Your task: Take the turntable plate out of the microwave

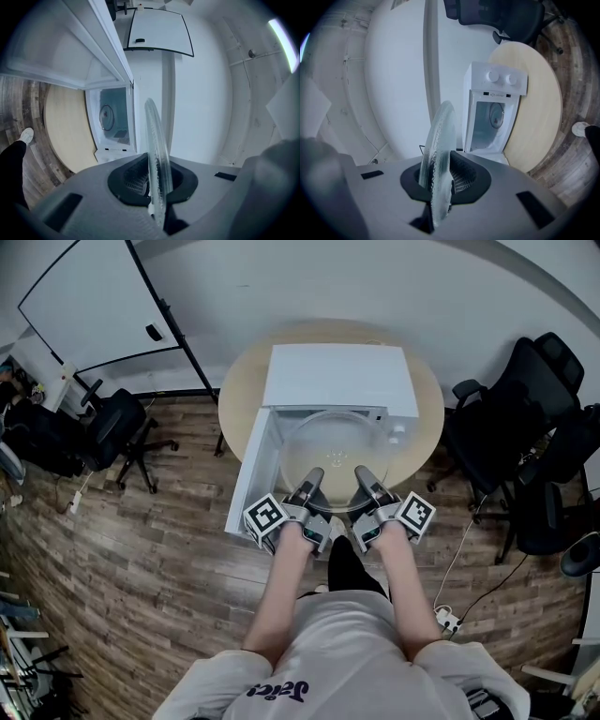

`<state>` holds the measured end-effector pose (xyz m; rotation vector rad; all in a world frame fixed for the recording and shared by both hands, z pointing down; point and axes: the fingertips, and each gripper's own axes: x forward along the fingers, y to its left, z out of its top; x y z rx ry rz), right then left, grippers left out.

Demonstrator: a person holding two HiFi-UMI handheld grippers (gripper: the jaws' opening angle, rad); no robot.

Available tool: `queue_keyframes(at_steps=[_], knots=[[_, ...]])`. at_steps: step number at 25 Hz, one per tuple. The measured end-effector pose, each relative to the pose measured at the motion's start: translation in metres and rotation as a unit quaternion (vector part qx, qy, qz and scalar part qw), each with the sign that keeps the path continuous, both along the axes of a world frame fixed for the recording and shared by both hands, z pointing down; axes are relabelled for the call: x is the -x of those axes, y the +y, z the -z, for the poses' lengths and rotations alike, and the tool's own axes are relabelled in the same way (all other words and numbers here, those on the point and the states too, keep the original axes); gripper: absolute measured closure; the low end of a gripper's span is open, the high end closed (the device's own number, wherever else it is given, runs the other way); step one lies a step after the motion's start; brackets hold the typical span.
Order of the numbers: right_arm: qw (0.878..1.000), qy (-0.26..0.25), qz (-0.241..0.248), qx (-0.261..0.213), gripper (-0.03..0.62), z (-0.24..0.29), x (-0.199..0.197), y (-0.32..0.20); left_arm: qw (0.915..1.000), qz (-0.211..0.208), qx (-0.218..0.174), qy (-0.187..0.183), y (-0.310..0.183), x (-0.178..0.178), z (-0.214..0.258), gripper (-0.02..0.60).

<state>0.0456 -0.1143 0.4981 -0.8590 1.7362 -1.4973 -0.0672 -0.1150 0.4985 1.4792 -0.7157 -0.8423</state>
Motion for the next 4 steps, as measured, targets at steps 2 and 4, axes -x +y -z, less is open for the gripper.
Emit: queue_keyframes(at_steps=[2,4], knots=[[1.0,0.0,-0.001,0.005,0.554,-0.0049,0.0033,-0.0059,1.0,0.0,0.007,-0.002,-0.0062,0.0032,-0.006,0.543],[1.0,-0.002,-0.001,0.011,0.554,-0.0105,0.0064,-0.0121,0.9999,0.0,0.013,-0.001,-0.0125,0.006,-0.0116,0.543]])
